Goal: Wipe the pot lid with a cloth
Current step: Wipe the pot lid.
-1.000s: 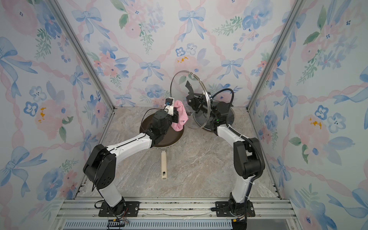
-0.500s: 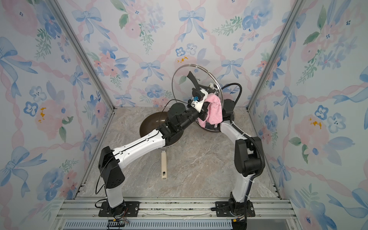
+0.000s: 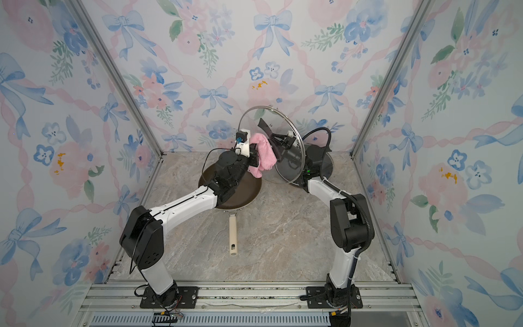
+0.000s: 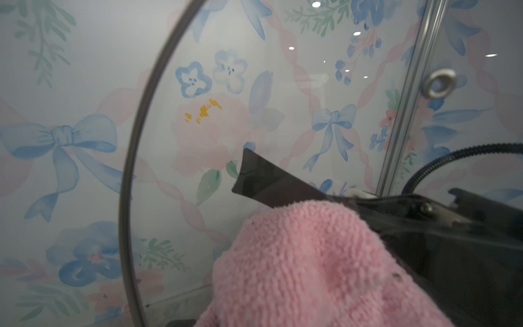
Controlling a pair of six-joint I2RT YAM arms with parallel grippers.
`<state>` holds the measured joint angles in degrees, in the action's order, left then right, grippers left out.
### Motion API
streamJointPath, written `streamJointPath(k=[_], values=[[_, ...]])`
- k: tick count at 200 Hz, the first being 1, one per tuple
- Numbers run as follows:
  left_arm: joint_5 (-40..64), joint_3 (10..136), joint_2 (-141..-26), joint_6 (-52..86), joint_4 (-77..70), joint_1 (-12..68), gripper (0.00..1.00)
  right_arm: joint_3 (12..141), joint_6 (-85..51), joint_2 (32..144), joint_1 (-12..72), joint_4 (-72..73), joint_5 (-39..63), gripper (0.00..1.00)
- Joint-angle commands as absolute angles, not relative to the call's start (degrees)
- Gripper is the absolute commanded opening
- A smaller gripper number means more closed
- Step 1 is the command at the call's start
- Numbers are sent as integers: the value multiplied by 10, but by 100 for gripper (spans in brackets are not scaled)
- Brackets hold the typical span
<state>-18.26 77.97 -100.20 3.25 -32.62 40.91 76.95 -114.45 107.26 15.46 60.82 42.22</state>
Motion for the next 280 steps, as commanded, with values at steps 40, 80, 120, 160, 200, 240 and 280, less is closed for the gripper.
streamJointPath(k=[40,80,120,160,200,240,280], values=[[-80,904,-1033,-39,-334,532,6,807,-1145,1042,172,732,451,11],[-183,989,-1081,-43,-271,454,5,804,-1138,1027,172,732,451,11],[-124,838,-1039,-30,-236,464,6,800,-1125,1007,158,723,451,11],[-9,915,-1044,-97,-251,536,6,801,-1101,1016,159,689,482,11],[-28,1138,-1125,-161,-275,525,6,805,-1103,1031,170,687,496,10],[-111,1223,-1173,-151,-274,436,6,790,-1098,1006,172,694,504,10],[-183,1089,-1117,-41,-278,325,5,787,-1100,980,169,704,514,10]])
